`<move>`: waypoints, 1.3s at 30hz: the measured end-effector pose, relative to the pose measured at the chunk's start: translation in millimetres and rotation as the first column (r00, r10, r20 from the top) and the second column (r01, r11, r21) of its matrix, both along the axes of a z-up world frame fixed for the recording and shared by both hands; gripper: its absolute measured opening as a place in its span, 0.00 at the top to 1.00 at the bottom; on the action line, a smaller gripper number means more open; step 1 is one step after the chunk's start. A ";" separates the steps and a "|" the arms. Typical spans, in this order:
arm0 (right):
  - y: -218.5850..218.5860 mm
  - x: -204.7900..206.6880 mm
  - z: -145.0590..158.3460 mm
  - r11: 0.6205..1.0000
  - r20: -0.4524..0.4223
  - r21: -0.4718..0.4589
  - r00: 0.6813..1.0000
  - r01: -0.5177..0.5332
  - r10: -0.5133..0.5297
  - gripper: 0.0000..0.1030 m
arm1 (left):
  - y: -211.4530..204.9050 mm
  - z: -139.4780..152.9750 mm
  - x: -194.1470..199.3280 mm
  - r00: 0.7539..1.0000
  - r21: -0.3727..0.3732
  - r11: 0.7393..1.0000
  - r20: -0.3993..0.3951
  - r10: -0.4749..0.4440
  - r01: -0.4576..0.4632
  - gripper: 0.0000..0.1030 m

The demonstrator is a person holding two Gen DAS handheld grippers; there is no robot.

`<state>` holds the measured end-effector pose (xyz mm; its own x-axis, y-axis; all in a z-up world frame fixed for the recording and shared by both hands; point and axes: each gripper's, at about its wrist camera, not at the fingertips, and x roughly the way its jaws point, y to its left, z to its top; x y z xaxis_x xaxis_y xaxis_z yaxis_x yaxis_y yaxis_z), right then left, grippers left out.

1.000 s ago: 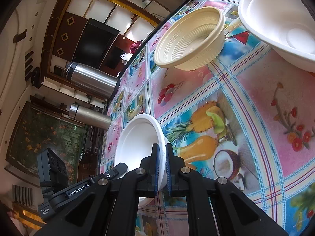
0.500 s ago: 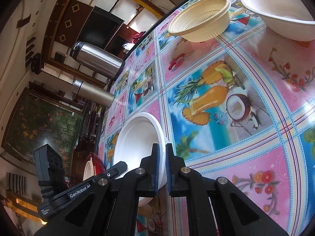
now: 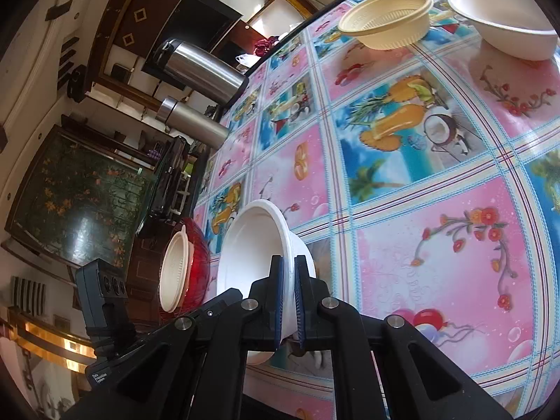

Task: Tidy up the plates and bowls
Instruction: 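Lower the white plate and white bowl onto the red plate stack with both tools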

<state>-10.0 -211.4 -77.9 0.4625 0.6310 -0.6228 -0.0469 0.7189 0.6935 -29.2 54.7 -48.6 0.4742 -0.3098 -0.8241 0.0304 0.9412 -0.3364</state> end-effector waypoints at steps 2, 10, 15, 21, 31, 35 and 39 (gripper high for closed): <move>12.8 -2.2 12.1 1.000 0.028 -0.008 0.999 -0.023 0.024 0.94 | 14.0 14.6 -4.6 0.999 -0.009 1.000 0.036 0.019 -0.018 0.89; 78.7 6.5 41.8 0.993 0.089 -0.031 0.990 -0.110 0.112 0.93 | 79.3 40.9 -15.6 0.984 -0.013 0.991 0.111 0.136 -0.135 0.89; 130.3 20.3 45.7 0.985 0.091 -0.035 0.981 -0.169 0.172 0.93 | 119.0 38.2 -17.0 0.969 -0.028 0.975 0.106 0.224 -0.222 0.89; 187.0 31.8 44.4 0.972 0.097 -0.075 0.969 -0.222 0.229 0.93 | 154.0 23.0 -17.0 0.948 -0.052 0.951 0.075 0.308 -0.305 0.89; 230.0 41.1 26.3 0.956 0.091 -0.158 0.961 -0.246 0.262 0.92 | 172.0 -0.8 -10.8 0.935 -0.052 0.934 0.026 0.355 -0.353 0.89; 234.7 42.9 15.6 0.952 0.079 -0.180 0.961 -0.247 0.264 0.92 | 174.5 -5.1 -9.9 0.929 -0.034 0.929 0.020 0.369 -0.368 0.89; 240.8 42.8 9.6 0.949 0.074 -0.193 0.960 -0.251 0.269 0.92 | 176.5 -9.1 -8.5 0.925 -0.016 0.925 0.011 0.381 -0.381 0.89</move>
